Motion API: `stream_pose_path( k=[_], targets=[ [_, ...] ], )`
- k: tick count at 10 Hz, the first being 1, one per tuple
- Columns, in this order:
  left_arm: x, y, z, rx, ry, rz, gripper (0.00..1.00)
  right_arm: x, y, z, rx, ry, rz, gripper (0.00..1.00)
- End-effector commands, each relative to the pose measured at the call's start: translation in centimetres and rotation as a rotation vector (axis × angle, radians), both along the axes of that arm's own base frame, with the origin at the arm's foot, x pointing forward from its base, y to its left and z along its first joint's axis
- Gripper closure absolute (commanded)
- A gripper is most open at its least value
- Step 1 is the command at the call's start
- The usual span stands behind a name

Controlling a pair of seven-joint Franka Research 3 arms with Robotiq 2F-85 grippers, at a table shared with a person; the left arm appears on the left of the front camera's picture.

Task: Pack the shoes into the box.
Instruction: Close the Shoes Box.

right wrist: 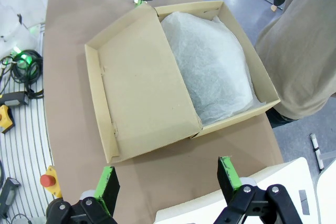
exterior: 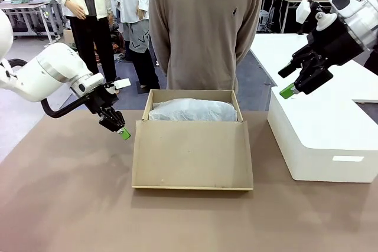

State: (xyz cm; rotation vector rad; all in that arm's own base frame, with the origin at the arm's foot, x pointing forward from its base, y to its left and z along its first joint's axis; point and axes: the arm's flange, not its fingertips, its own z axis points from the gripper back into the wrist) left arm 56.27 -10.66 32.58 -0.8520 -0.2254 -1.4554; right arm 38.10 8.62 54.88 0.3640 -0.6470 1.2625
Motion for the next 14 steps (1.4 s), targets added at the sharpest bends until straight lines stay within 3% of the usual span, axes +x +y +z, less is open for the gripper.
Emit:
stream_pose_path(
  k=[1, 5, 14],
  targets=[
    [0.0, 0.2, 0.2, 0.003, -0.003, 0.002, 1.00, 0.2, -0.1, 0.0, 0.026, -0.013, 0.027, 0.00],
    [1.0, -0.5, -1.0, -0.022, 0.045, -0.073, 1.00, 0.2, -0.1, 0.0, 0.026, -0.013, 0.027, 0.00],
    [1.9, -2.5, -4.2, -0.078, 0.102, -0.099, 1.00, 0.2, -0.1, 0.0, 0.026, -0.013, 0.027, 0.00]
  ],
)
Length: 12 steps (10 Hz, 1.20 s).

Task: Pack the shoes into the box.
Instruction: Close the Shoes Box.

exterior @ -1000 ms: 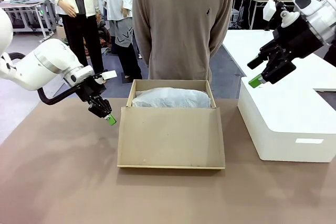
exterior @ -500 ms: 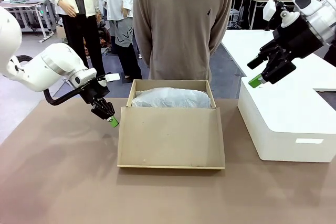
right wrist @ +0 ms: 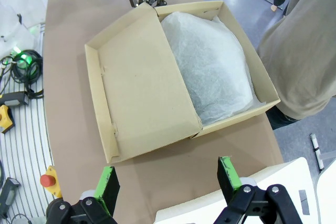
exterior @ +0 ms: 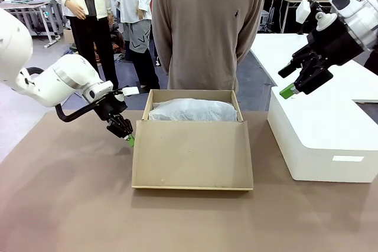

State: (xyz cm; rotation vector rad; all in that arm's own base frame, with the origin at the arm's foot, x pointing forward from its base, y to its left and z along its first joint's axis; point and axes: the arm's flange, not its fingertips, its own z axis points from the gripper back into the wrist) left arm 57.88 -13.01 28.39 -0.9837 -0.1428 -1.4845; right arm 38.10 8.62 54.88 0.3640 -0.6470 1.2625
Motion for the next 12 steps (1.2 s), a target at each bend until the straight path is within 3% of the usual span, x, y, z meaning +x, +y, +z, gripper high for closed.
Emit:
stream_pose_path(
  k=[1, 7, 12],
  targets=[
    [0.2, -0.3, -0.3, -0.046, 0.000, -0.008, 1.00, 0.2, -0.1, 0.0, 0.026, -0.013, 0.027, 0.00],
    [-0.7, -1.4, -1.5, -0.124, 0.028, -0.019, 1.00, 0.2, -0.1, 0.0, 0.026, -0.013, 0.027, 0.00],
    [-1.6, -1.9, -1.3, -0.183, 0.105, -0.047, 1.00, 0.2, -0.1, 0.0, 0.026, -0.013, 0.027, 0.00]
  ],
)
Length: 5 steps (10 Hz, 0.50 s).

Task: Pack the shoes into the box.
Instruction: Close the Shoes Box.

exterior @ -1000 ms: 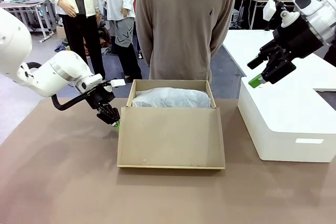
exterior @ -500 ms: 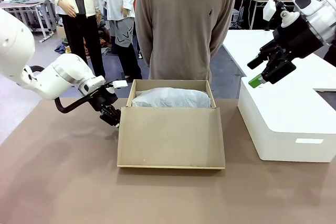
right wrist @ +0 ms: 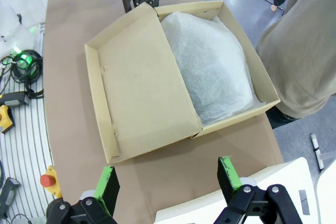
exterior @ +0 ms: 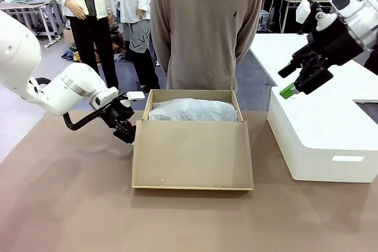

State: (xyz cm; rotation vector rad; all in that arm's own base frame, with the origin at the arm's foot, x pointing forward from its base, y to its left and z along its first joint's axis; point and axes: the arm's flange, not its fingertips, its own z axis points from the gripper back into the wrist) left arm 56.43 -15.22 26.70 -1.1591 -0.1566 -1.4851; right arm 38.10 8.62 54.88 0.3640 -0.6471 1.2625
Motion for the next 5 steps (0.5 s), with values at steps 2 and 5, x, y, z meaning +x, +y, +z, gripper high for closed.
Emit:
stream_pose_path(
  k=[2, 5],
  targets=[
    [-0.52, 0.20, 0.56, -0.071, 0.063, 0.006, 1.00, 0.22, -0.06, 0.05, 0.026, -0.013, 0.027, 0.00],
    [-1.02, 0.07, 0.71, -0.109, 0.120, -0.027, 1.00, 0.22, -0.06, 0.05, 0.026, -0.013, 0.027, 0.00]
  ],
)
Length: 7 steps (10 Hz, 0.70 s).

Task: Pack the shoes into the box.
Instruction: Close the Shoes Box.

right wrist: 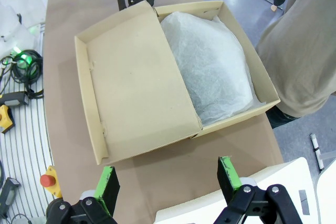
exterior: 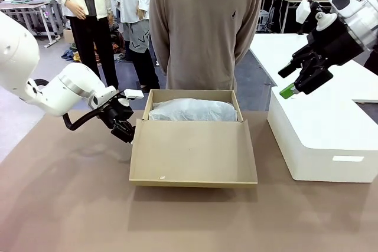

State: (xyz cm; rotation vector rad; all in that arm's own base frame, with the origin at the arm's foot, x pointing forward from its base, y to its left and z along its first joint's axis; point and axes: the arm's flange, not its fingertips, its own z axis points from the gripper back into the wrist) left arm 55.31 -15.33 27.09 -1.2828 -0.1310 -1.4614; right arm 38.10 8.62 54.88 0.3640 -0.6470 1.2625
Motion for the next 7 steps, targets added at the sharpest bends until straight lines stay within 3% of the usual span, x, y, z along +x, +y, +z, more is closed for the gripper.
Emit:
stream_pose_path(
  k=[1, 4, 7],
  targets=[
    [0.0, 0.2, 0.4, -0.049, 0.047, 0.004, 1.00, 0.2, -0.1, 0.0, 0.026, -0.013, 0.027, 0.00],
    [-1.0, 0.2, 1.0, -0.076, 0.127, 0.070, 1.00, 0.2, -0.1, 0.0, 0.026, -0.013, 0.027, 0.00],
    [-3.4, 0.0, 2.5, -0.048, 0.102, 0.177, 1.00, 0.2, -0.1, 0.0, 0.026, -0.013, 0.027, 0.00]
  ],
)
